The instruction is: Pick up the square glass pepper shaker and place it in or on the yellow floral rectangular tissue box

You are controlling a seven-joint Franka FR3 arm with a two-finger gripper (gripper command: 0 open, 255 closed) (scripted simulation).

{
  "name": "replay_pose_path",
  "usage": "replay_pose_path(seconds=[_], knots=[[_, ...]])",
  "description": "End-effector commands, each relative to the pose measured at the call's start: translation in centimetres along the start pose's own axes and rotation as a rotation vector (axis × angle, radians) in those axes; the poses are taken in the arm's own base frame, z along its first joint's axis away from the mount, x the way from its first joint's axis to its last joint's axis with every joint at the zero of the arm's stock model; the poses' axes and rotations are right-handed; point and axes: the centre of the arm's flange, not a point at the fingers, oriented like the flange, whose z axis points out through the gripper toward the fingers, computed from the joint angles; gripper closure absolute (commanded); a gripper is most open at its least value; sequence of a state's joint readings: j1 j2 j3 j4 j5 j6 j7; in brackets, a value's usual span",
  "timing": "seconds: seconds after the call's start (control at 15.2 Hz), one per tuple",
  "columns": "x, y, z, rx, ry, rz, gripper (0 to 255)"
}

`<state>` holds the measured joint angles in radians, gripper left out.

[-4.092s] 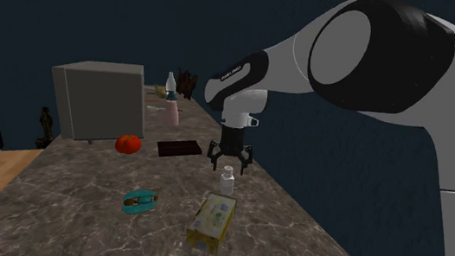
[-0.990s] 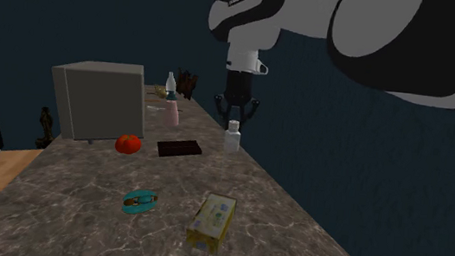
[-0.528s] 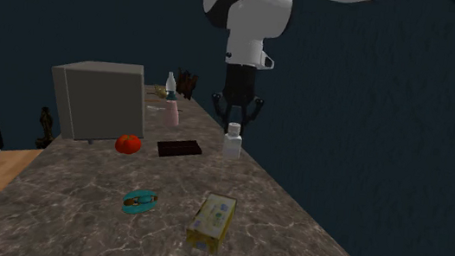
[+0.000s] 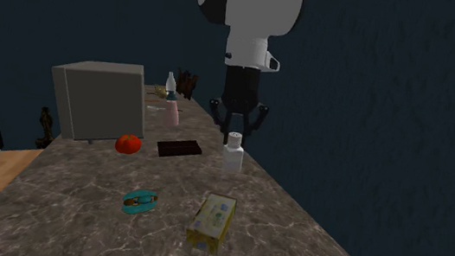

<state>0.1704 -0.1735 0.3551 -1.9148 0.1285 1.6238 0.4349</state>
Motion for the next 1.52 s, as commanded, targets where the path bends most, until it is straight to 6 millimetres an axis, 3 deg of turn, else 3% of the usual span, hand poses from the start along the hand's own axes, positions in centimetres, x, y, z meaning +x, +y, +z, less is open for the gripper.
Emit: replay_pose_path(seconds=[0.0, 0.99, 1.45], knots=[[0.1, 0.0, 1.0, 0.000, 0.000, 0.000, 255], [1.2, 0.1, 8.8, 0.000, 0.000, 0.000, 255], [1.2, 0.1, 9.0, 0.000, 0.000, 0.000, 255]])
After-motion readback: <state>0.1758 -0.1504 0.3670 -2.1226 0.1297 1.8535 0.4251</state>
